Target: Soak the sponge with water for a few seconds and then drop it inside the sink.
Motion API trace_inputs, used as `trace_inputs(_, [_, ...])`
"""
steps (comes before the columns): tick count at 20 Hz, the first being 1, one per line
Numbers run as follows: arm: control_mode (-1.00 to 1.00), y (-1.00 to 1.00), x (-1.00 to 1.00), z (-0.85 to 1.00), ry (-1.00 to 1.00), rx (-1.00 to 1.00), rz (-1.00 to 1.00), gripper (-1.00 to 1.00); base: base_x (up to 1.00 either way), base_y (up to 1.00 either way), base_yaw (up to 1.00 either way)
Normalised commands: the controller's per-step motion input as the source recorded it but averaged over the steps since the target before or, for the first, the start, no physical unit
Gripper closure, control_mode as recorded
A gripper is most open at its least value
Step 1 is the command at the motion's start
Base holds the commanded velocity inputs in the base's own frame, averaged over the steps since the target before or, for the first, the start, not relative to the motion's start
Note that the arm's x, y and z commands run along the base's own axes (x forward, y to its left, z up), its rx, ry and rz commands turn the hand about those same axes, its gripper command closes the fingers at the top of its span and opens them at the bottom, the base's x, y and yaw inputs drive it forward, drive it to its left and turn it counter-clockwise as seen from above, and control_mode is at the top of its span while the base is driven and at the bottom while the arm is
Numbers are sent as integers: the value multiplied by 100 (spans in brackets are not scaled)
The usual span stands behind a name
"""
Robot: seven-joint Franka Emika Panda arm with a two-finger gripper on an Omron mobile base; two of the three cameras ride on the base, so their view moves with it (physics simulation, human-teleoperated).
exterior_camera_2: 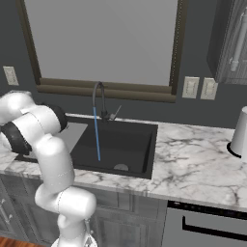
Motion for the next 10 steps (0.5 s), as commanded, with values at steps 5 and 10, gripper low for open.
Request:
trace_inputs(5, [-100,11,13,0,12,-9,0,-100,0,0,0])
trace_inputs(10, [-100,0,10,-3,12,-3,0,-100,0,0,0])
